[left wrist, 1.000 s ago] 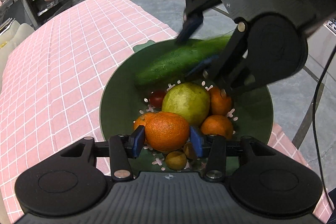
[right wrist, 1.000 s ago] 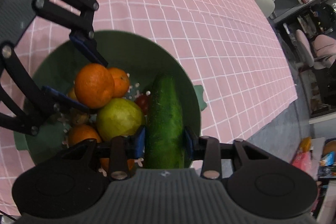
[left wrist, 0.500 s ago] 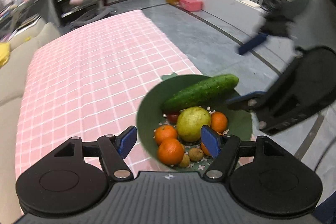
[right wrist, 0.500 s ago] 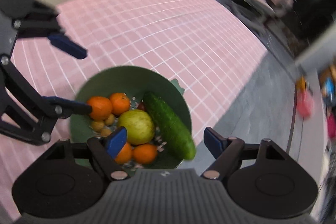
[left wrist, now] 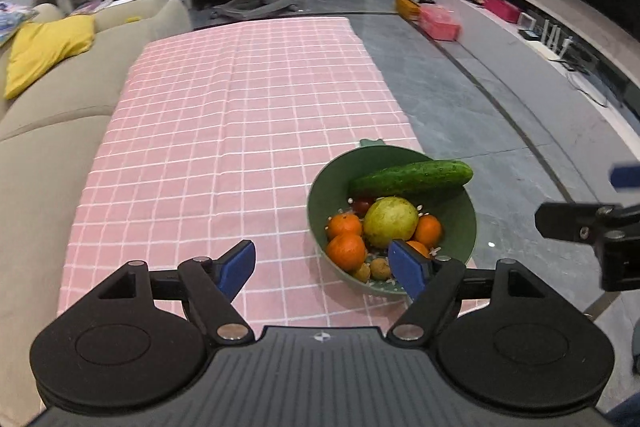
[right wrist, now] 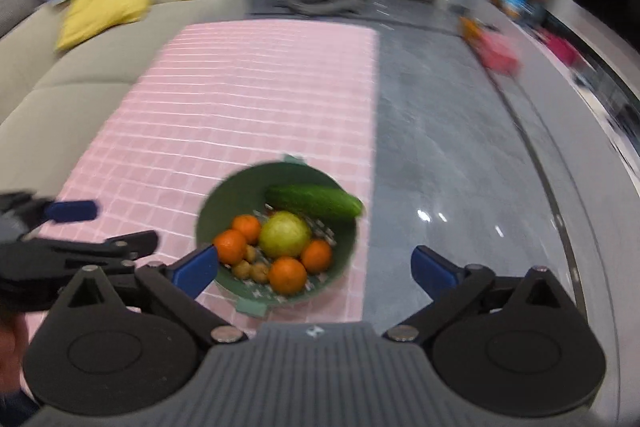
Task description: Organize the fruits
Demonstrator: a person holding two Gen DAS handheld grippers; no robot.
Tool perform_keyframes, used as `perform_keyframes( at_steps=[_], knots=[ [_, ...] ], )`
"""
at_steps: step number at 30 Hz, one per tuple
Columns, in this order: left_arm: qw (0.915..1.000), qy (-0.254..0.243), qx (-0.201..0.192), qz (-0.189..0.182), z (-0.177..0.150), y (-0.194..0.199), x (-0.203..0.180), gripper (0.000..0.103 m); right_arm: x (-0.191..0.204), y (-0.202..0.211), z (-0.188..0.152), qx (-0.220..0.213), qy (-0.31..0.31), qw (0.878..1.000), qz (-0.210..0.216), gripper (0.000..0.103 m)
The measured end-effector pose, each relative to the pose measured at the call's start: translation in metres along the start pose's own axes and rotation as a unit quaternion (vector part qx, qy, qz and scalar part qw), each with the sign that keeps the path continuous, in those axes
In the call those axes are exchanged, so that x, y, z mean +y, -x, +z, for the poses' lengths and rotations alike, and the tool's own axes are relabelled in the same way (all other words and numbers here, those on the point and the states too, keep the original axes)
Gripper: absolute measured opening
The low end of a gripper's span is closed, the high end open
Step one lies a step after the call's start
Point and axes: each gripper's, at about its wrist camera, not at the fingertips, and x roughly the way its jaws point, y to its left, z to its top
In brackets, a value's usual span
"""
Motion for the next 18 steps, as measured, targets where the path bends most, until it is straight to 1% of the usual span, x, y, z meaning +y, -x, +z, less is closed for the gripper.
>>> perform_keyframes(
  at_steps=[3,7,9,12,18],
  knots=[
    [0.9999,0.003,-0.005,0.015,-0.006,0.008,-0.004,0.090,0.000,-0.007,-0.015,0.005,-0.038,0.999,-0.015,0.099],
    [0.9998,-0.002,-0.005,0.016,-0.009,0.012,-0.010,0.091,-0.005,-0.018,-0.034,-0.009,-0.064,0.998,-0.005,0.099],
    [0.9997,-0.007,-0.005,0.021,-0.010,0.012,-0.014,0.091,-0.005,-0.023,-0.038,-0.005,-0.065,0.998,-0.002,0.099],
    [0.9997,-0.004,-0.007,0.024,-0.011,0.012,-0.018,0.091,-0.005,-0.022,-0.038,-0.010,-0.055,0.998,-0.009,0.098],
    [0.9995,-0.008,-0.007,0.029,-0.013,0.012,-0.021,0.091,-0.012,-0.018,-0.042,-0.013,-0.067,0.998,-0.003,0.098]
  ],
)
